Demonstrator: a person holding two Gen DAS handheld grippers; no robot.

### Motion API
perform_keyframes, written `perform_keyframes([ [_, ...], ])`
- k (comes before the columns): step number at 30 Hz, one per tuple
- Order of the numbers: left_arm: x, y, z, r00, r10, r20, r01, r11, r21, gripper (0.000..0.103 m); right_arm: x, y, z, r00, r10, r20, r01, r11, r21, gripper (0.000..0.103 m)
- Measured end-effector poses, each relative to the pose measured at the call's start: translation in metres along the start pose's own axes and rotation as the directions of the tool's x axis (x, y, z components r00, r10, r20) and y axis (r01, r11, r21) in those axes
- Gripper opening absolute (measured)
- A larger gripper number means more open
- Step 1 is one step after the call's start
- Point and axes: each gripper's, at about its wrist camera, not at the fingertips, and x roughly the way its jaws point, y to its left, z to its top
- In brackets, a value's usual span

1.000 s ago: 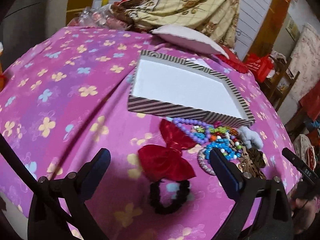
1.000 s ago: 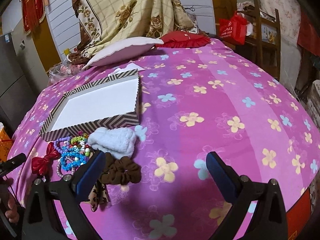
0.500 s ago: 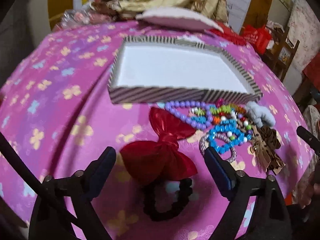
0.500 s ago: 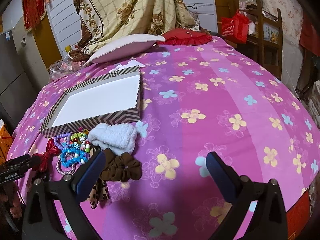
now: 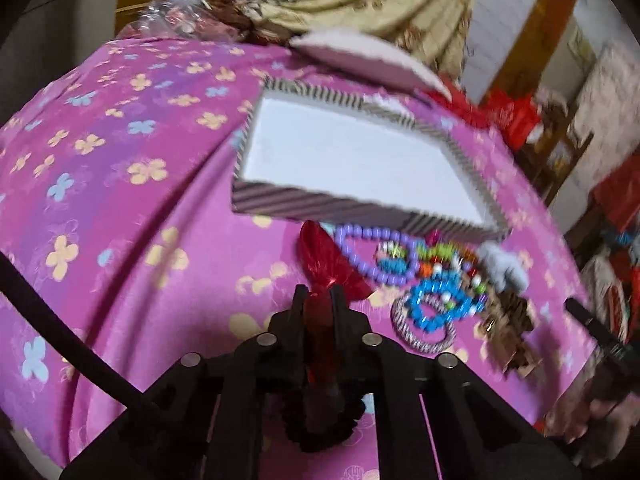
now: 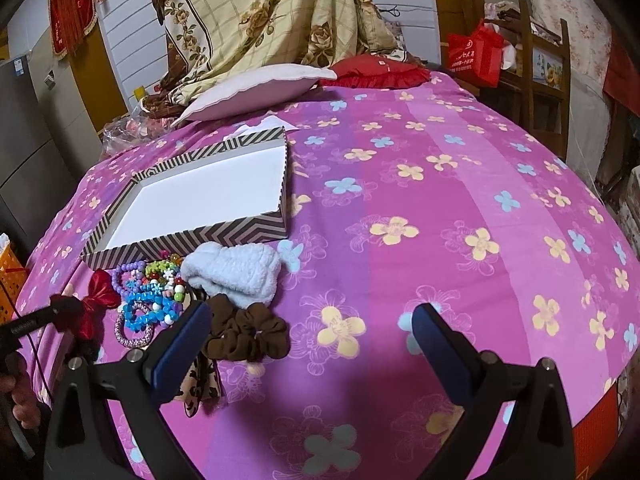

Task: Organize jewelry
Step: 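Close the left gripper on the red bow and lift it, then grasp the black scrunchie with the right gripper while the left gripper holds the red bow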

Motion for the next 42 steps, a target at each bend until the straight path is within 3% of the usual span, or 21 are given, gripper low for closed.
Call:
perform_keyframes([
  [4, -0.008, 0.006, 0.004, 0.999, -0.004, 0.036, 0.005, 0.999, -0.031, 0.0, 0.001, 0.0, 0.0, 1.0, 0.005, 0.001, -0.005, 1.0, -0.003, 0.103],
  [9, -0.022, 0.02, 0.008, 0.993, -0.033, 0.11, 0.044, 0.995, -0.092, 0.0, -0.004, 0.017, -0.001, 0.995, 0.094, 0.027, -0.092, 0.994, -0.066, 0.103],
  [15, -0.029, 0.025, 0.011, 0.976, -0.164, 0.143, 0.183, 0.975, -0.128, 0.0, -0.005, 0.04, -0.004, 0.993, 0.113, 0.022, -0.108, 0.981, -0.161, 0.103],
  [18, -0.027, 0.019, 0.011, 0.96, -0.244, 0.136, 0.26, 0.958, -0.121, 0.0, -0.008, 0.051, -0.006, 0.974, 0.226, 0.014, -0.22, 0.959, -0.177, 0.103],
  [21, -0.022, 0.014, 0.011, 0.978, -0.171, 0.117, 0.183, 0.977, -0.106, 0.0, -0.007, 0.074, -0.012, 0.95, 0.309, -0.034, -0.308, 0.921, -0.24, 0.103],
  [25, -0.013, 0.027, 0.01, 0.986, -0.143, 0.085, 0.156, 0.971, -0.181, 0.0, -0.011, 0.106, -0.022, 0.943, 0.329, -0.05, -0.323, 0.868, -0.377, 0.103],
  [31, -0.002, 0.042, 0.005, 0.991, -0.131, 0.039, 0.137, 0.955, -0.263, 0.0, -0.005, 0.118, -0.026, 0.933, 0.348, -0.092, -0.356, 0.85, -0.388, 0.103],
  [38, -0.025, 0.047, 0.005, 0.985, -0.081, 0.15, 0.117, 0.961, -0.249, 0.0, 0.0, 0.128, -0.032, 0.924, 0.364, -0.12, -0.381, 0.834, -0.4, 0.103],
  [42, -0.024, 0.057, 0.006, 0.985, -0.08, 0.155, 0.123, 0.949, -0.291, 0.0, 0.008, 0.149, -0.034, 0.886, 0.436, -0.157, -0.463, 0.808, -0.365, 0.103],
])
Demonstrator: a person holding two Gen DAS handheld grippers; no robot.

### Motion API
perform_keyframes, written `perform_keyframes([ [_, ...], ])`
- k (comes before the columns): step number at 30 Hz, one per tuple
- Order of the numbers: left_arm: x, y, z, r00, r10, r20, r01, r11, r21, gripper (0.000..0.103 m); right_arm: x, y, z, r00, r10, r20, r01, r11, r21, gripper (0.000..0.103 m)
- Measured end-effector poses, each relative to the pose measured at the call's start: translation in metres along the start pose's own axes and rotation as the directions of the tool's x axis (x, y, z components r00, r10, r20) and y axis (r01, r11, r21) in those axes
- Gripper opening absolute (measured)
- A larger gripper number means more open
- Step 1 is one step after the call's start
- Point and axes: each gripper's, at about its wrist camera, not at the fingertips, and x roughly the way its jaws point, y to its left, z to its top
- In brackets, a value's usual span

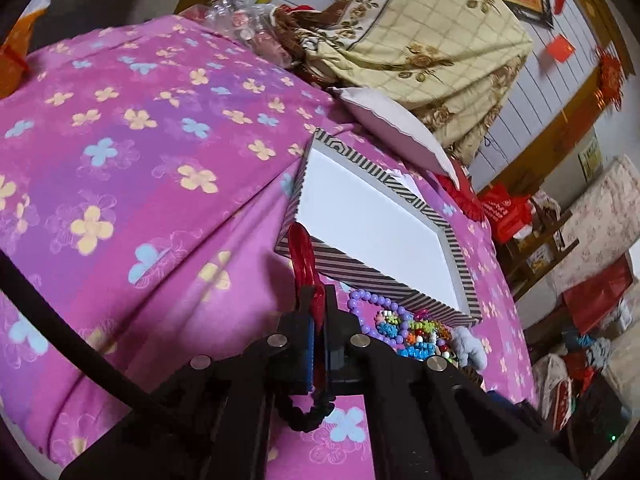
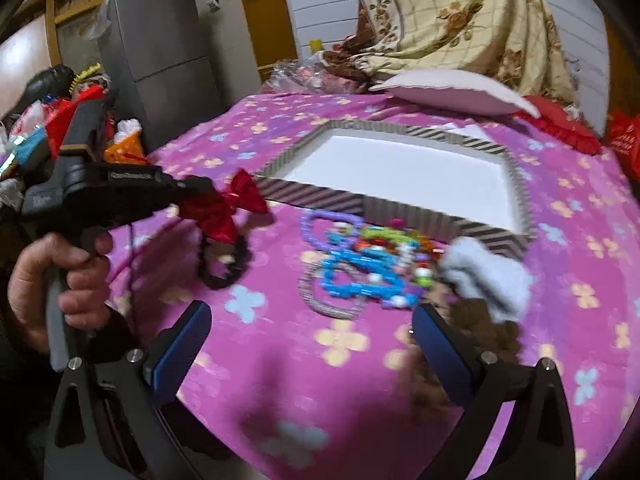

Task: Organize jewelry
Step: 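Grasp the black scrunchie with the right gripper while the left gripper holds the red bow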

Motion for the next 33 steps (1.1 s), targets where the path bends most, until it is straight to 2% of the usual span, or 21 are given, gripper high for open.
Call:
perform_keyframes([
  [4, 0.004, 0.006, 0.002, 1.0, -0.013, -0.019, 0.013, 0.999, -0.031, 0.0, 0.032, 0.032, 0.007, 0.994, 0.108, -0.017, -0.108, 0.993, -0.035, 0.101],
  [8, 0.003, 0.005, 0.0, 1.0, -0.022, -0.019, 0.021, 0.999, -0.031, 0.0, 0.068, 0.067, 0.01, 0.991, 0.113, -0.07, -0.123, 0.981, -0.148, 0.093],
  [9, 0.002, 0.004, -0.001, 1.0, -0.02, -0.02, 0.019, 0.999, -0.026, 0.0, 0.076, 0.071, 0.011, 0.99, 0.114, -0.086, -0.127, 0.979, -0.161, 0.087],
  [10, 0.002, 0.005, 0.0, 1.0, -0.016, -0.018, 0.015, 0.999, -0.031, 0.0, 0.081, 0.071, 0.013, 0.99, 0.114, -0.085, -0.125, 0.981, -0.15, 0.084],
  [15, 0.002, 0.005, -0.001, 0.999, -0.023, -0.024, 0.022, 0.999, -0.035, 0.0, 0.11, 0.071, 0.016, 0.987, 0.08, -0.142, -0.096, 0.99, -0.107, 0.083],
  [17, 0.003, 0.005, 0.0, 0.999, -0.019, -0.028, 0.018, 0.999, -0.027, 0.0, 0.118, 0.074, 0.016, 0.983, 0.072, -0.167, -0.09, 0.99, -0.106, 0.079],
  [20, 0.004, 0.004, 0.0, 0.999, -0.017, -0.031, 0.016, 1.0, -0.025, 0.0, 0.123, 0.074, 0.019, 0.983, 0.077, -0.164, -0.096, 0.989, -0.109, 0.064],
  [22, 0.004, 0.005, 0.001, 0.999, -0.015, -0.028, 0.015, 0.999, -0.028, 0.0, 0.122, 0.072, 0.019, 0.986, 0.051, -0.159, -0.069, 0.991, -0.113, 0.038],
  [23, 0.004, 0.006, 0.001, 1.0, -0.016, -0.025, 0.015, 0.999, -0.032, 0.0, 0.122, 0.068, 0.019, 0.987, 0.038, -0.159, -0.056, 0.993, -0.107, 0.03],
  [24, 0.004, 0.007, 0.001, 1.0, -0.014, -0.023, 0.014, 0.999, -0.035, 0.0, 0.123, 0.063, 0.019, 0.986, 0.028, -0.162, -0.044, 0.994, -0.097, 0.017],
  [27, 0.003, 0.012, 0.002, 1.0, -0.015, -0.016, 0.014, 0.999, -0.052, 0.0, 0.114, 0.049, 0.017, 0.983, 0.028, -0.184, -0.043, 0.996, -0.078, 0.012],
  [33, 0.003, 0.014, 0.003, 1.0, -0.008, -0.014, 0.008, 0.999, -0.051, 0.0, 0.078, 0.033, 0.0, 0.984, -0.019, -0.179, 0.002, 0.996, -0.094, 0.011],
])
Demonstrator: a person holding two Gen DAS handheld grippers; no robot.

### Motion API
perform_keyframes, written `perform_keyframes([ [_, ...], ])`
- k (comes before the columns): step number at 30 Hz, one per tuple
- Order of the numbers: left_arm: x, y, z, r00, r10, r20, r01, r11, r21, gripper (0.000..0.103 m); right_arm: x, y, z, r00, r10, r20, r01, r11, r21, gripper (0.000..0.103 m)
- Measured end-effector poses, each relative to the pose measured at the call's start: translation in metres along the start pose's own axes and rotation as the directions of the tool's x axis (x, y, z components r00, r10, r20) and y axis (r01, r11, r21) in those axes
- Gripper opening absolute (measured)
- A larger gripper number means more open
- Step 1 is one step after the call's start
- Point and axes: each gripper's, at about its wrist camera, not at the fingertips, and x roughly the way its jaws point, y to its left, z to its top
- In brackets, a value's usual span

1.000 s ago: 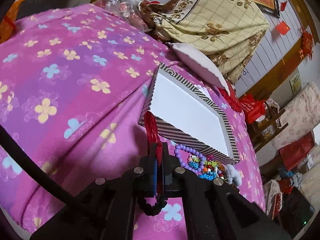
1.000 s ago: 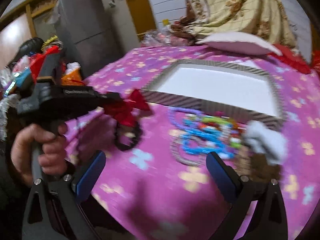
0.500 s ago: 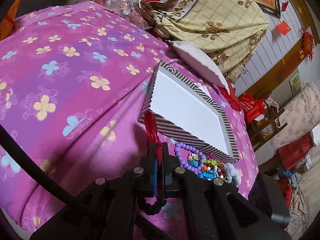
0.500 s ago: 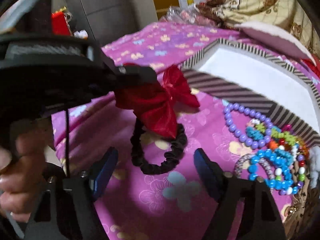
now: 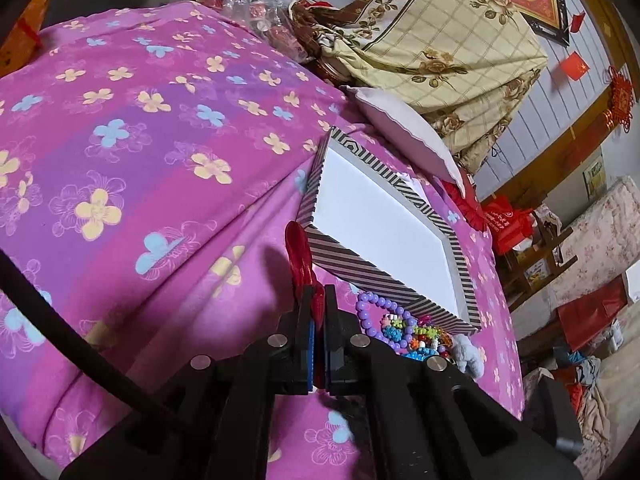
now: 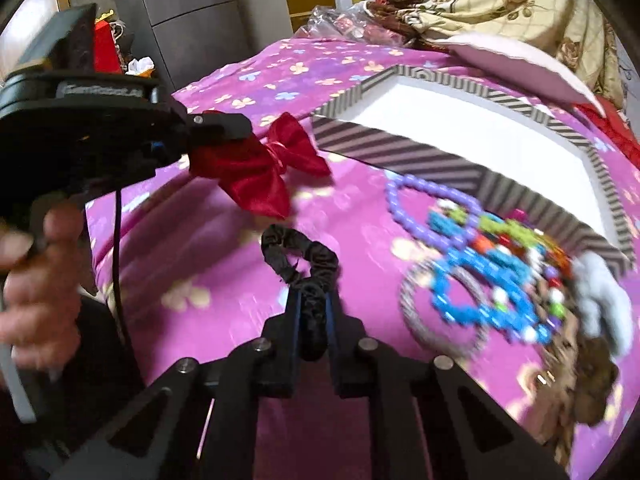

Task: Organize jewelry
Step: 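Grasp the black scrunchie with the right gripper while the left gripper holds the red bow, then carry the red bow and black scrunchie over the white tray with both grippers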

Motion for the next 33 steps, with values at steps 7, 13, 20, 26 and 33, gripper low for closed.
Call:
perform_keyframes([
  [7, 0.004, -0.011, -0.006, 1.0, 0.014, -0.015, -0.013, 0.998, 0.064, 0.0, -0.041, -0.026, -0.013, 0.996, -0.015, 0.086, 0.009, 0.998, 0.065, 0.011],
  [13, 0.01, -0.02, -0.01, 0.999, 0.034, -0.035, -0.03, 0.994, 0.104, 0.0, -0.059, -0.05, -0.012, 0.989, -0.065, 0.132, 0.043, 0.985, 0.166, 0.012],
  [20, 0.012, -0.04, -0.021, 0.995, 0.102, -0.012, -0.096, 0.97, 0.221, 0.0, -0.07, -0.053, -0.011, 0.981, -0.09, 0.17, 0.056, 0.979, 0.196, 0.012],
  [26, 0.01, -0.047, -0.026, 0.99, 0.139, 0.021, -0.139, 0.954, 0.266, 0.0, -0.075, -0.06, -0.015, 0.976, -0.128, 0.175, 0.088, 0.971, 0.222, 0.012],
  [33, 0.012, -0.053, -0.029, 0.988, 0.152, 0.03, -0.154, 0.941, 0.302, 0.0, -0.072, -0.06, -0.014, 0.975, -0.142, 0.173, 0.101, 0.969, 0.226, 0.012],
])
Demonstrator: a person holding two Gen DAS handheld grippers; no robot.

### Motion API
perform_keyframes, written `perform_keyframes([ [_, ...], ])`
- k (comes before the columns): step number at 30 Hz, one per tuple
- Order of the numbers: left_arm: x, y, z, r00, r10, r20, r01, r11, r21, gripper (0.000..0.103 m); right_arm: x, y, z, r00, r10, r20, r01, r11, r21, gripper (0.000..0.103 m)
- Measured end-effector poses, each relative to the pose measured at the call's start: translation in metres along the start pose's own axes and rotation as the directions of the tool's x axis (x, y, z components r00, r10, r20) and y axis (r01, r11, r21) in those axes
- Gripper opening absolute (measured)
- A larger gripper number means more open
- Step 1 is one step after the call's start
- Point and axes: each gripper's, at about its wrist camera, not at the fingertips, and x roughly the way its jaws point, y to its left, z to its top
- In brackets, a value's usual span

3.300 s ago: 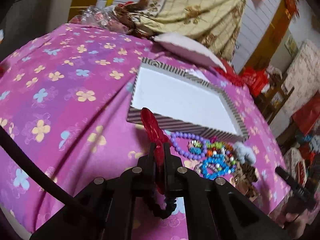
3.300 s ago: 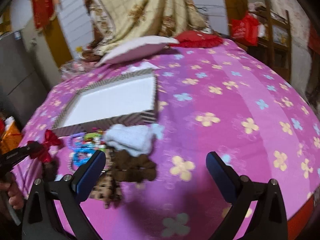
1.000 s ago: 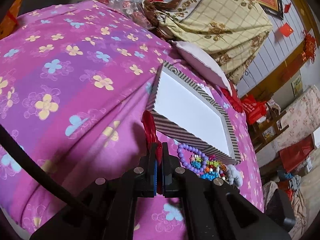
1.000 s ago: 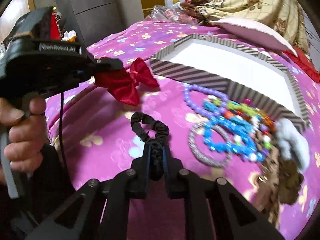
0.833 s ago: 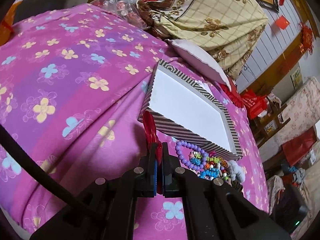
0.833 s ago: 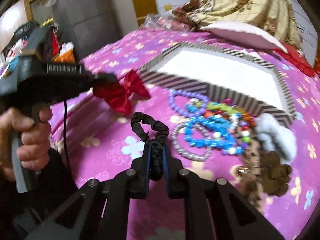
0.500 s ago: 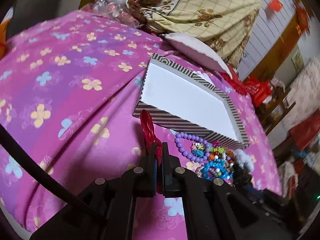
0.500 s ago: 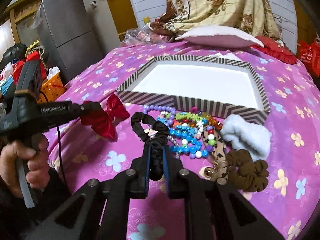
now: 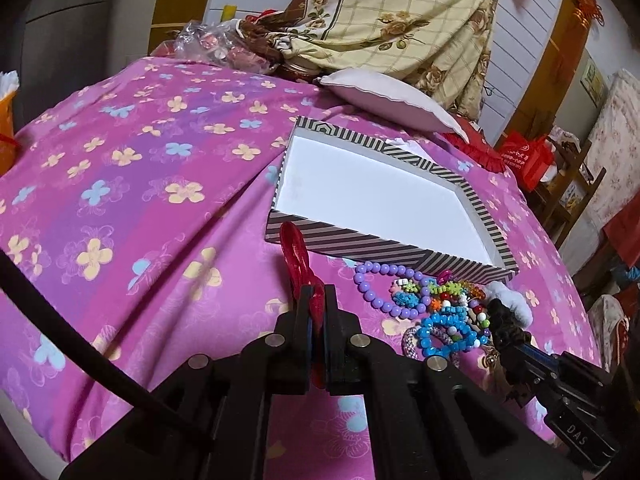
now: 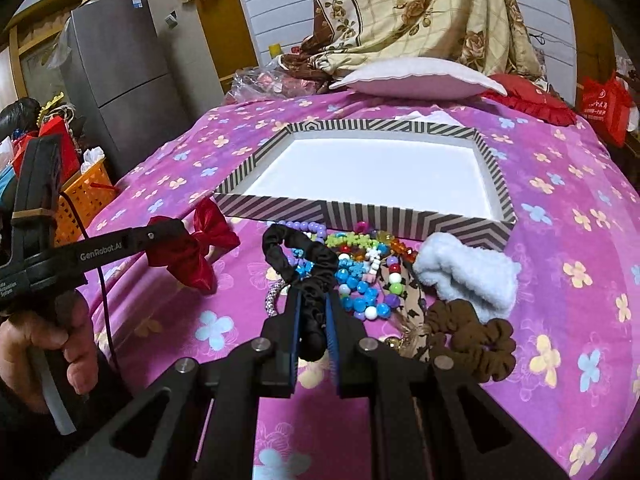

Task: Organize jewelry
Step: 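Carry the red bow and black scrunchie over the white tray with both grippers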

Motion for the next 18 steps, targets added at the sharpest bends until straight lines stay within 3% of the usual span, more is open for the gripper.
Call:
perform_keyframes([
  [18, 0.0013, -0.0043, 0.0002, 1.0, 0.018, -0.004, -0.018, 1.0, 0.011, 0.0, -0.0057, -0.0032, 0.0006, 1.0, -0.019, 0.018, 0.019, 1.0, 0.022, 0.012],
])
